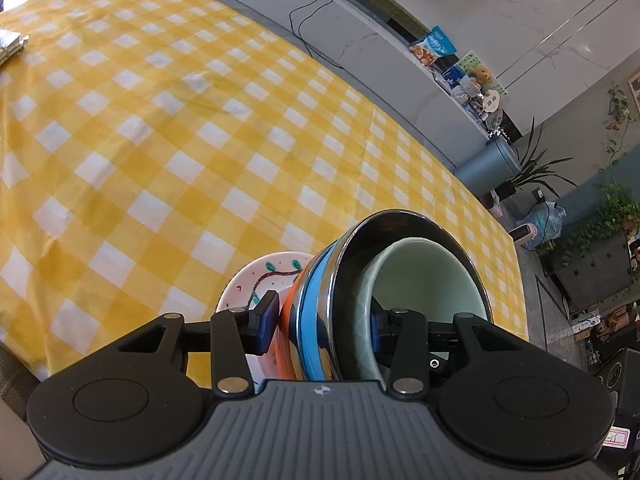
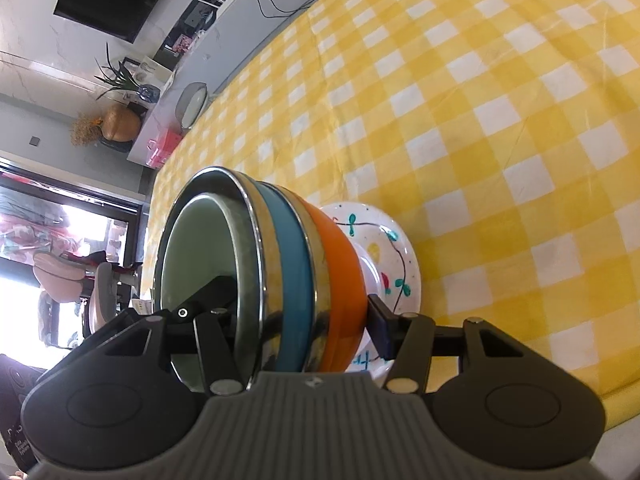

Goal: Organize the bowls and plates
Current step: 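Carry the bowl stack with the left gripper onto the vine-pattern plate, then lower the stack onto the saucer, open the left gripper and withdraw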

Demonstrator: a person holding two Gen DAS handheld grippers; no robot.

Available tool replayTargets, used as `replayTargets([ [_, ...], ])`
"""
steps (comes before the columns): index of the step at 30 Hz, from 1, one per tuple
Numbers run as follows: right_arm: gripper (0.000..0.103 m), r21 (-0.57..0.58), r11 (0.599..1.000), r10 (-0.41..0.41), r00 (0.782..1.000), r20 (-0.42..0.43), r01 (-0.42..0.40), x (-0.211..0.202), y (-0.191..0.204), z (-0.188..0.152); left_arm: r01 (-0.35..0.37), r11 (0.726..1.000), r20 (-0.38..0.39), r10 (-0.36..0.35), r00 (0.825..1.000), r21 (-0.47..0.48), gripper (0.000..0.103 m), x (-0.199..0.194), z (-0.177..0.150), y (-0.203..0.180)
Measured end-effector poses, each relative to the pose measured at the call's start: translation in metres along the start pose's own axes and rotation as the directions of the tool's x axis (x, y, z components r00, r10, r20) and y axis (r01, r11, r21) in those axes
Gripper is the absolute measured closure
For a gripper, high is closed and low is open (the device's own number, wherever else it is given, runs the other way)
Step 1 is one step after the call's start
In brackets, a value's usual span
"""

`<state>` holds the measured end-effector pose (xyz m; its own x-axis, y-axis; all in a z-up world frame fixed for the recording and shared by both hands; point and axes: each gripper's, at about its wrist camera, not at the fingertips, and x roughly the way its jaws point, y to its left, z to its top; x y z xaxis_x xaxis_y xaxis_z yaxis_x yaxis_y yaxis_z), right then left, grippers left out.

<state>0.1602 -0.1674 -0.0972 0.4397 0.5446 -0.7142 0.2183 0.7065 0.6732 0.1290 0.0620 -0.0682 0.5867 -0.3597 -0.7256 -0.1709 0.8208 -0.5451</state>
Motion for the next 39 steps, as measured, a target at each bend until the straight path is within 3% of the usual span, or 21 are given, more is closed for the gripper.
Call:
replayTargets([
  [21, 0.046, -0.015, 1.0, -0.022, 0.999, -0.032, 0.021, 0.015, -0.007, -0.003, -0.024, 1.0, -0.024, 0.024, 0.999, -0.005, 0.055, 0.014, 0.001, 0.009],
  [23, 0.045, -0.027, 0.999, -0.031, 0.999, -0.028, 0.03, 0.014, -0.005, -0.004, -0.033, 0.999, -0.016, 0.033, 0.999, 0.001, 0.049, 0.014, 0.001, 0.009],
  [26, 0.034, -0.045, 0.998, -0.034, 0.999, 0.004, 0.034, 0.008, -0.003, -0.004, -0.033, 0.999, -0.007, 0.033, 0.999, -0.003, 0.036, 0.012, 0.001, 0.009],
  [29, 0.026, -0.055, 0.998, -0.042, 0.998, 0.037, 0.044, 0.001, -0.001, -0.003, -0.033, 0.999, 0.004, 0.033, 0.999, -0.007, 0.034, 0.009, 0.002, 0.009],
  [35, 0.025, -0.095, 0.994, -0.044, 0.994, 0.099, 0.053, -0.019, 0.007, -0.006, -0.054, 0.997, 0.095, 0.049, 0.994, 0.055, 0.033, -0.017, 0.003, -0.007],
  [39, 0.025, -0.193, 0.971, -0.097, 0.971, 0.219, 0.141, -0.045, 0.024, -0.015, -0.086, 0.983, 0.174, 0.057, 0.983, 0.163, 0.033, -0.043, -0.003, -0.026],
])
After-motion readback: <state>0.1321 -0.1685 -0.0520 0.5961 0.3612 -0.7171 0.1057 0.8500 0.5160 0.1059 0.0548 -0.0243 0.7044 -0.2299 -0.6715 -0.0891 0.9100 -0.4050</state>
